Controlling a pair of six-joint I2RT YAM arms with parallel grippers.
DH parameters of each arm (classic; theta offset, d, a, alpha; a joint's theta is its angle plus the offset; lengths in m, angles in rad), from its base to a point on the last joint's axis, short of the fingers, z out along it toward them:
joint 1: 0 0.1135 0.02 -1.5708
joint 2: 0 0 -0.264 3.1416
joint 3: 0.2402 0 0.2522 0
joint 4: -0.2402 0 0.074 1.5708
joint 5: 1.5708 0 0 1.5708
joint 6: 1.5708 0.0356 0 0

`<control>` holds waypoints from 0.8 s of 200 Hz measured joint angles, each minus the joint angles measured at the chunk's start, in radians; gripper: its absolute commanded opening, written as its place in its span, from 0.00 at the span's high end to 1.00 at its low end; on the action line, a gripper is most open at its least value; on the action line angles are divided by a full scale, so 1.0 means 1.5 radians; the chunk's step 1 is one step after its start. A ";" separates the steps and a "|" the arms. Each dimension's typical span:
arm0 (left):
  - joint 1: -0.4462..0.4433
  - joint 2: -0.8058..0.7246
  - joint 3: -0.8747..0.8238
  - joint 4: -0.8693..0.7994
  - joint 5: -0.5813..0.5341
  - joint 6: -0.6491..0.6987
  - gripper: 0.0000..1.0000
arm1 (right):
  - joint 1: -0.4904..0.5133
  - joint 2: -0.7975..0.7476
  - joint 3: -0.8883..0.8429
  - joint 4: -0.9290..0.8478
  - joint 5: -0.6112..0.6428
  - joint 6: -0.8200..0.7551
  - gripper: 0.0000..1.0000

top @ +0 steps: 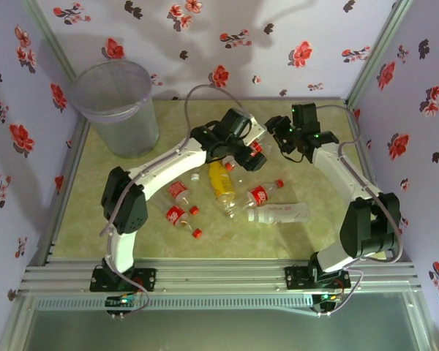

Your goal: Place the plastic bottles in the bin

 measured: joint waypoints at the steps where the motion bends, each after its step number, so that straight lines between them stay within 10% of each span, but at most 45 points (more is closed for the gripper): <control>1: 0.000 0.001 0.001 0.000 -0.001 0.000 0.00 | 0.001 -0.001 0.000 0.000 -0.001 0.000 0.46; 26: 0.000 0.023 0.013 -0.003 -0.012 0.000 0.02 | 0.003 -0.011 -0.006 0.007 -0.009 0.005 0.46; 97: 0.001 0.035 0.026 -0.007 -0.027 -0.004 0.46 | 0.004 -0.019 -0.023 0.037 -0.021 0.020 0.44; 143: 0.005 0.035 0.030 -0.011 -0.032 -0.009 0.50 | -0.001 -0.019 -0.023 0.048 -0.036 0.008 0.02; 160: 0.010 0.035 0.030 -0.010 -0.034 -0.014 0.50 | -0.016 -0.019 -0.016 0.049 -0.066 -0.016 0.01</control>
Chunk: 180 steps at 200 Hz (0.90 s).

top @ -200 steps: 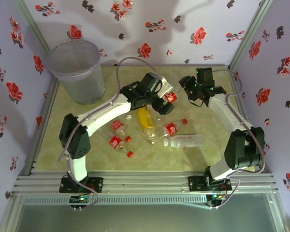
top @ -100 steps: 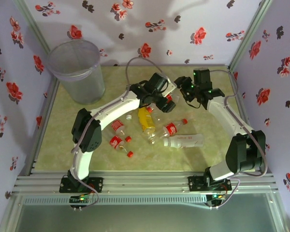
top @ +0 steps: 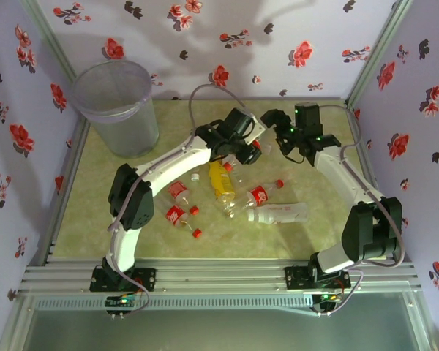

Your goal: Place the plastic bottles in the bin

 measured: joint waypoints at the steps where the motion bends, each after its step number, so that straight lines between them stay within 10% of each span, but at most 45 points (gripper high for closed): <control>1: 0.001 0.000 0.000 0.000 0.000 -0.001 0.50 | -0.002 0.000 0.001 0.000 -0.003 -0.001 0.01; 67: 0.080 -0.075 0.041 -0.045 -0.016 -0.006 0.63 | -0.125 -0.075 0.004 -0.037 -0.065 -0.064 0.01; 180: 0.459 -0.274 0.103 -0.001 -0.051 -0.115 1.00 | -0.124 -0.102 -0.107 -0.139 -0.089 -0.183 0.01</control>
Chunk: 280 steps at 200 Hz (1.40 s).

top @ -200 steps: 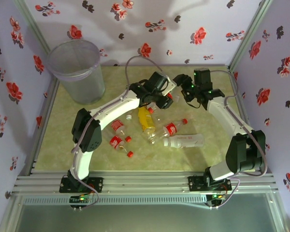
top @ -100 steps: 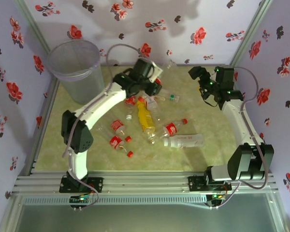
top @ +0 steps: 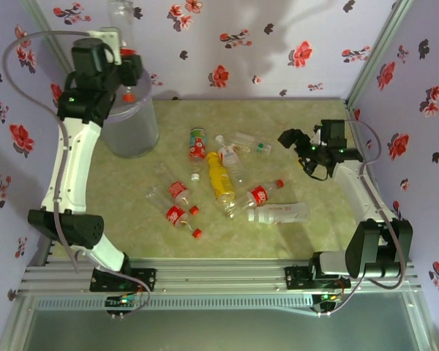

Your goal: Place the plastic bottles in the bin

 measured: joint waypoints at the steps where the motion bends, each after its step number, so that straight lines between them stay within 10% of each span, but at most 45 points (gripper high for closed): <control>1: 0.005 0.001 0.000 0.003 0.000 -0.002 1.00 | 0.000 -0.001 0.000 -0.001 0.000 -0.001 0.01; 162: 0.086 0.164 -0.038 0.028 -0.005 -0.052 1.00 | 0.000 -0.073 -0.032 -0.078 0.043 -0.080 0.01; 210: 0.093 0.172 -0.071 0.030 -0.005 -0.052 0.72 | 0.000 -0.071 -0.032 -0.080 0.049 -0.085 0.01; 280: 0.095 0.183 -0.120 0.051 -0.004 -0.052 0.66 | 0.000 -0.067 -0.043 -0.080 0.061 -0.098 0.01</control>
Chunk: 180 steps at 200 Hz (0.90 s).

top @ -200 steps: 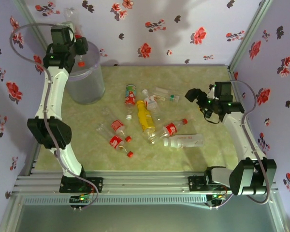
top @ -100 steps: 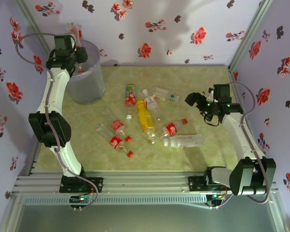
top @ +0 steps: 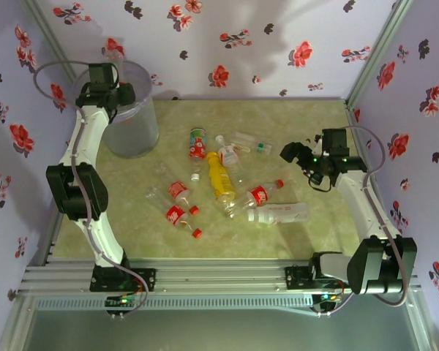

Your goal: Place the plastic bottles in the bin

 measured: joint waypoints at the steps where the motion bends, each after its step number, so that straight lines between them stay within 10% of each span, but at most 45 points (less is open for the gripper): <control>1: 0.000 0.000 -0.002 0.001 0.000 0.000 0.65 | 0.000 0.000 0.000 0.000 0.000 0.000 0.01; 103: 0.002 0.000 -0.044 0.018 0.005 -0.003 0.03 | 0.000 0.002 -0.003 0.000 0.007 -0.012 0.01; 180: 0.002 -0.003 -0.044 0.008 0.010 0.003 0.02 | 0.000 0.006 -0.006 0.000 0.007 -0.012 0.01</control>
